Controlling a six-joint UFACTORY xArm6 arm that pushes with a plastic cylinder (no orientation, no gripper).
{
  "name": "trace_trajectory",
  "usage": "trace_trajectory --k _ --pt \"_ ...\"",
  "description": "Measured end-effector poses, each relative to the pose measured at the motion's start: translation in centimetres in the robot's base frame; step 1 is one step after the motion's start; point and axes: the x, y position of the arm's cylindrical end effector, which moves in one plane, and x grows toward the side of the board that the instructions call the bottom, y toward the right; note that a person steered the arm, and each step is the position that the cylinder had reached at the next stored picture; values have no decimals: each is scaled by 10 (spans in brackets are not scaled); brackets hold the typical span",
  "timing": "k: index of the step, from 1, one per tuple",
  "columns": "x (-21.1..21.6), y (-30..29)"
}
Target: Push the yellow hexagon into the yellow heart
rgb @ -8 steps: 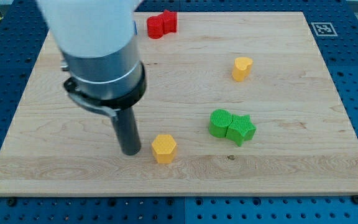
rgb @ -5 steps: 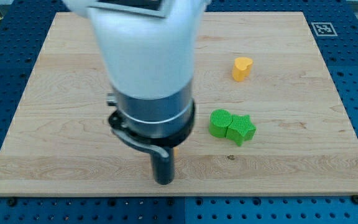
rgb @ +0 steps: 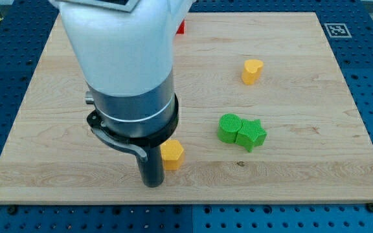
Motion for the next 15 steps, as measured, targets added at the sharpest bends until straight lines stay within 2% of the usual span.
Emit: trace_trajectory --k 4,5,8,9,10,11,13,15 --pt "-13 41" --pt "-32 41" --pt "-134 29" --pt "-160 -10" --pt "-171 -1" --pt "-166 24" --pt "-153 37" --pt "-146 87"
